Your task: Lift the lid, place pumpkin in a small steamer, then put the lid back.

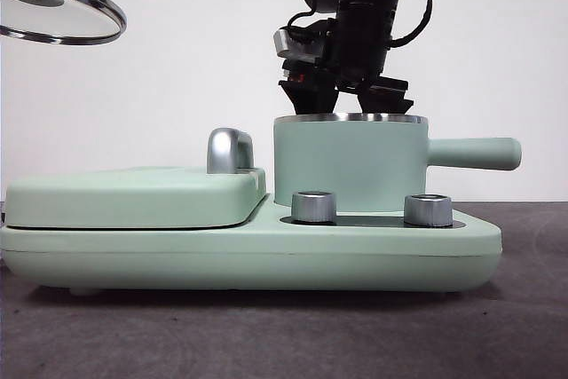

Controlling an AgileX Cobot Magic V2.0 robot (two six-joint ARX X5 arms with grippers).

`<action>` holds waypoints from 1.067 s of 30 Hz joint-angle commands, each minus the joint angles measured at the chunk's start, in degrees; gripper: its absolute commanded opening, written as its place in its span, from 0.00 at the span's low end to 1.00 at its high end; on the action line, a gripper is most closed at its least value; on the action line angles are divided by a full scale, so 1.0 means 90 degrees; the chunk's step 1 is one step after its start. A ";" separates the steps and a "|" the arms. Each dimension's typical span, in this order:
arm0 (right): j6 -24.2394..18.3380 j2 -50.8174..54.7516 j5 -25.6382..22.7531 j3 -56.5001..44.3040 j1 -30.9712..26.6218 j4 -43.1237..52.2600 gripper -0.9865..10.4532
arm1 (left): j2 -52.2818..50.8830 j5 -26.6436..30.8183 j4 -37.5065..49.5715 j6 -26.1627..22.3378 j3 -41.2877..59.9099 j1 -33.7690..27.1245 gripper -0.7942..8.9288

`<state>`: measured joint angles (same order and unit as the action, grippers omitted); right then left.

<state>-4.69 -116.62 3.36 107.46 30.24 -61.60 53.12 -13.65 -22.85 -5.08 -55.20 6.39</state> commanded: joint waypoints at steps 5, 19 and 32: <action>-0.0053 -0.0236 0.0029 0.0155 0.0027 0.0075 0.49 | 0.0005 -0.0036 0.0204 0.0027 -0.0080 0.0000 0.09; 0.0240 0.1137 0.0078 0.0432 -0.0005 -0.0015 0.42 | 0.0005 -0.0036 0.0199 0.0027 -0.0080 0.0000 0.09; 0.0464 0.2985 0.0124 -0.1311 0.0073 0.1326 0.42 | 0.0005 -0.0036 0.0194 0.0027 -0.0080 0.0000 0.09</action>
<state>-1.98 -89.34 4.40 96.62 30.37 -50.41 53.12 -13.65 -22.87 -5.06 -55.20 6.39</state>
